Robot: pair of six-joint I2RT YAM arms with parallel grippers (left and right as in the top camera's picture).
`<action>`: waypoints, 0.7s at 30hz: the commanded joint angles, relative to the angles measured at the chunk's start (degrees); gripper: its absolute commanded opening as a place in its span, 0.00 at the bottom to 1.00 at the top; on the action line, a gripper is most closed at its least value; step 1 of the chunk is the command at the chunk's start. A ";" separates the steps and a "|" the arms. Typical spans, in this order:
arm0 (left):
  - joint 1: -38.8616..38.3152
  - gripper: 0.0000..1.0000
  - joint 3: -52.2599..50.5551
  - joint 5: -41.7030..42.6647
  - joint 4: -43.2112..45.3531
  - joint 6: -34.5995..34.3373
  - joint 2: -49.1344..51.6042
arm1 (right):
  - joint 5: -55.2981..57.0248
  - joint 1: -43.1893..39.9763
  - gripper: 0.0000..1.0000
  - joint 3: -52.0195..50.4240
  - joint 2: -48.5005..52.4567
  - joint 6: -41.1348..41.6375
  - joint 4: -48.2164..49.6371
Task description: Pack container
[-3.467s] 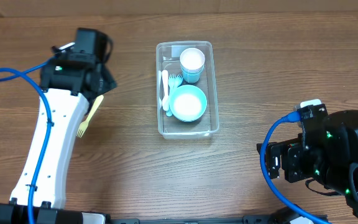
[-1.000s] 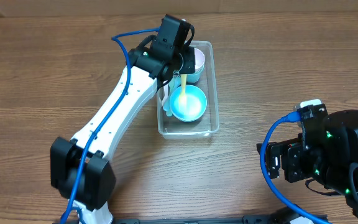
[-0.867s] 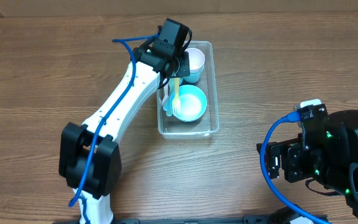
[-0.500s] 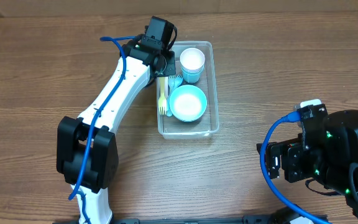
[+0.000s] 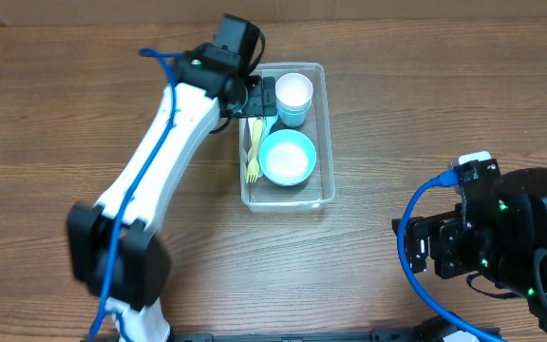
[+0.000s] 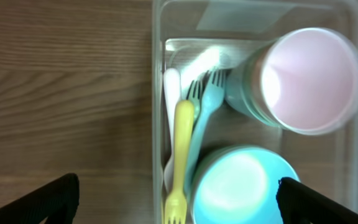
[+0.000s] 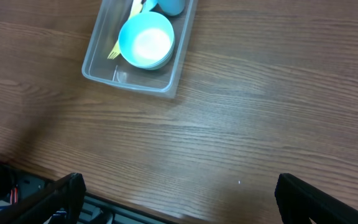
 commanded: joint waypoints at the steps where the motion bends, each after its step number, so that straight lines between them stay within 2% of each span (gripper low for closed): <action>1: -0.04 1.00 2.95 -0.59 -5.46 -2.91 -12.15 | -0.28 -0.02 1.00 0.57 -0.37 -0.22 0.31; 6: -0.07 1.00 2.95 -1.75 -18.45 -2.78 -23.96 | -0.28 0.00 1.00 0.57 -0.37 -0.22 0.31; 8: -0.07 1.00 2.95 -0.50 -21.86 -2.97 -24.59 | -0.28 -0.02 1.00 0.57 -0.37 -0.22 0.31; 13: -0.04 1.00 2.95 -0.48 -22.03 -2.97 -23.91 | -0.28 -0.02 1.00 0.57 -0.37 -0.22 0.31; 15: -0.04 1.00 2.95 -1.05 -23.28 -0.35 -23.82 | -0.28 0.00 1.00 0.57 -0.37 -0.22 0.31; 21: -0.04 1.00 2.95 -1.01 -23.10 1.64 -24.37 | -0.28 -0.02 1.00 0.57 -0.37 -0.22 0.31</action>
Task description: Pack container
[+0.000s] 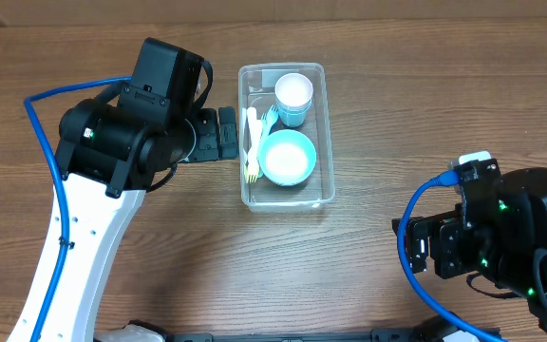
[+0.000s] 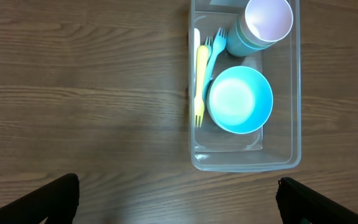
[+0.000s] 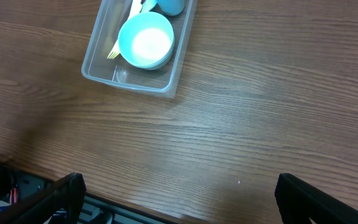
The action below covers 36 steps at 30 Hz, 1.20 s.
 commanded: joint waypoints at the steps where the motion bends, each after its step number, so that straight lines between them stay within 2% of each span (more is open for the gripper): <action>1: -0.07 1.00 0.57 0.90 1.79 6.67 -1.18 | -0.28 0.00 1.00 0.57 -0.37 -0.22 0.31; 4: -0.07 1.00 0.55 5.75 5.42 21.77 -6.84 | -0.28 0.00 1.00 0.57 -0.37 -0.22 0.31; 5: -0.07 1.00 0.22 5.81 5.42 25.22 -9.97 | -0.28 0.00 1.00 0.57 -0.37 -0.22 0.31; 6: -0.04 1.00 -1.31 5.05 5.70 25.66 -12.98 | -0.28 0.00 1.00 0.57 -0.37 -0.22 0.31; 10: 1.77 1.00 -18.38 2.89 14.67 25.62 -27.43 | -0.28 -0.02 1.00 0.57 -0.37 -0.22 0.31; 16: 8.37 1.00 -51.95 8.20 29.86 25.59 -52.68 | -0.28 -0.02 1.00 0.57 -0.37 -0.22 0.31; 22: 8.76 1.00 -75.30 8.33 40.41 20.92 -72.43 | -0.28 -0.02 1.00 0.57 -0.37 -0.22 0.31; 28: 9.05 1.00 -91.86 10.80 53.59 18.88 -80.02 | -0.28 -0.02 1.00 0.57 -0.37 -0.22 0.31; 33: 9.05 1.00 -99.43 10.80 58.53 17.73 -85.55 | -0.28 -0.02 1.00 0.57 -0.37 -0.22 0.31; 36: 9.07 1.00 -100.50 10.64 60.26 17.62 -85.48 | -0.28 -0.02 1.00 0.57 -0.37 -0.22 0.31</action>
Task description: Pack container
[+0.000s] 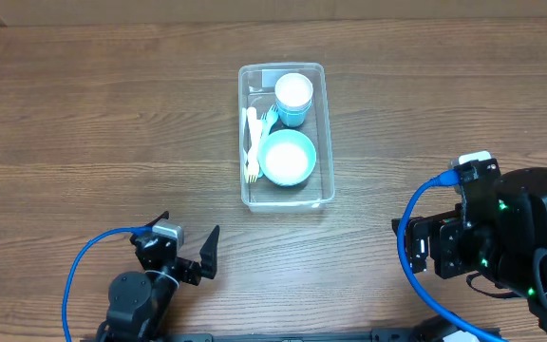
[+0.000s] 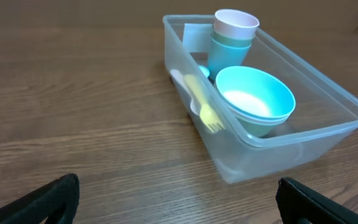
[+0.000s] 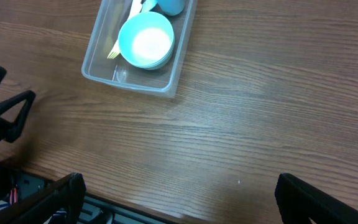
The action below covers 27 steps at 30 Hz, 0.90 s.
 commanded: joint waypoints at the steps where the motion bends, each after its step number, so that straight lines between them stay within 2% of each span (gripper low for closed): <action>1: 0.37 1.00 -0.55 0.81 0.94 -0.72 -0.79 | -0.26 -0.02 1.00 0.55 -0.37 -0.24 0.35; 18: 0.35 1.00 -0.55 0.90 0.92 -0.72 -0.72 | -0.26 0.00 1.00 0.55 -0.37 -0.24 0.33; 23: 0.35 1.00 -0.55 0.90 0.92 -0.72 -0.72 | 1.70 0.00 1.00 0.33 -4.85 -0.46 0.90; 25: 0.35 1.00 -0.55 0.90 0.92 -0.72 -0.72 | 2.01 0.00 1.00 -4.20 -11.08 -0.46 6.82; 27: 0.35 1.00 -0.55 0.90 0.92 -0.72 -0.72 | 3.30 0.00 1.00 -14.64 -18.47 -0.48 12.81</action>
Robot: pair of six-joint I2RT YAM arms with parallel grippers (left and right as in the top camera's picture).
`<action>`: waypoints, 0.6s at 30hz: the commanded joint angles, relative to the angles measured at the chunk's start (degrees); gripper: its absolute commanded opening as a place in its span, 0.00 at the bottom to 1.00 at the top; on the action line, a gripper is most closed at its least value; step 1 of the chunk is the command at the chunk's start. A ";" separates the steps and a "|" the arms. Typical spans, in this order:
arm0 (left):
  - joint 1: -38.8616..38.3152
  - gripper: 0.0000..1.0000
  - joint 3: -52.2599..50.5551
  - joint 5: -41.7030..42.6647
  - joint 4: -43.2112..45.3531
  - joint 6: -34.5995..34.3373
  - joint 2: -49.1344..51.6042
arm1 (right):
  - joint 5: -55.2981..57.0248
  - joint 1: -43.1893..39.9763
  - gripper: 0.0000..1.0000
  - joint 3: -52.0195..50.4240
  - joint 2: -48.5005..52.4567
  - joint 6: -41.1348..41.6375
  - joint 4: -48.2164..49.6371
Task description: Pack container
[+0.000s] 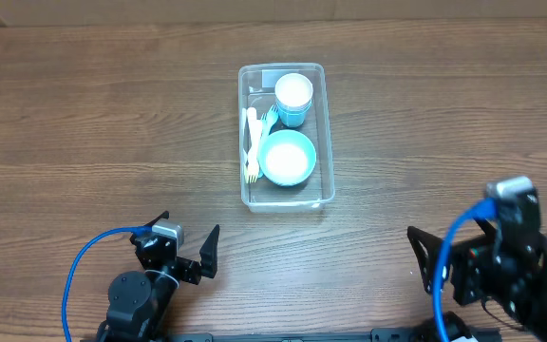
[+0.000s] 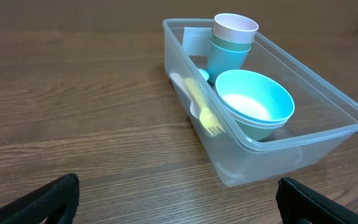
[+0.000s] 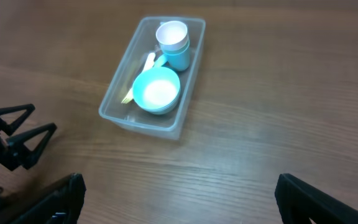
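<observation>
A clear plastic container stands at the table's far middle. Inside are stacked cups, pink over teal, stacked light-blue bowls and a yellow fork, a teal fork and a white utensil along its left wall. The same container shows ahead of the left wrist and in the right wrist view. My left gripper is open at the near left edge, empty. My right gripper is open, low at the near right, far from the container.
Bare wooden table surrounds the container on all sides. Blue cables loop at both arm bases near the front edge. The left gripper's fingers show in the right wrist view.
The right arm has pulled back and lower toward the near right corner, its camera now taking in the whole container from farther off. The left arm and the container's contents are unchanged.
My left gripper was open over the container's left side by the forks. It then stood higher and left of the container, then folded back to the near left edge. The right arm stayed at the near right until it shifted now.
</observation>
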 commanded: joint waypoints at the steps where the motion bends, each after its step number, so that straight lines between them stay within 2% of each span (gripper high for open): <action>1: 0.35 1.00 -0.44 0.92 0.11 -0.61 -0.72 | 2.69 0.00 1.00 -13.18 -7.87 -0.39 5.95; 2: 0.35 1.00 -0.44 0.92 0.11 -0.61 -0.72 | 3.65 0.13 1.00 -23.78 -13.14 -0.42 12.61; 7: 0.35 1.00 -0.44 0.92 0.11 -0.61 -0.72 | 4.74 3.10 1.00 -49.22 -26.58 -3.41 32.72; 10: 0.35 1.00 -0.44 0.98 0.11 -0.61 -0.72 | 4.90 3.13 1.00 -61.35 -33.44 -3.39 39.52; 15: 0.35 1.00 -0.44 1.03 0.11 -0.61 -0.72 | 5.31 3.13 1.00 -69.26 -42.18 -3.52 40.52; 18: 0.35 1.00 -0.44 1.03 0.11 -0.61 -0.72 | 5.27 3.74 1.00 -70.42 -43.28 -5.11 40.70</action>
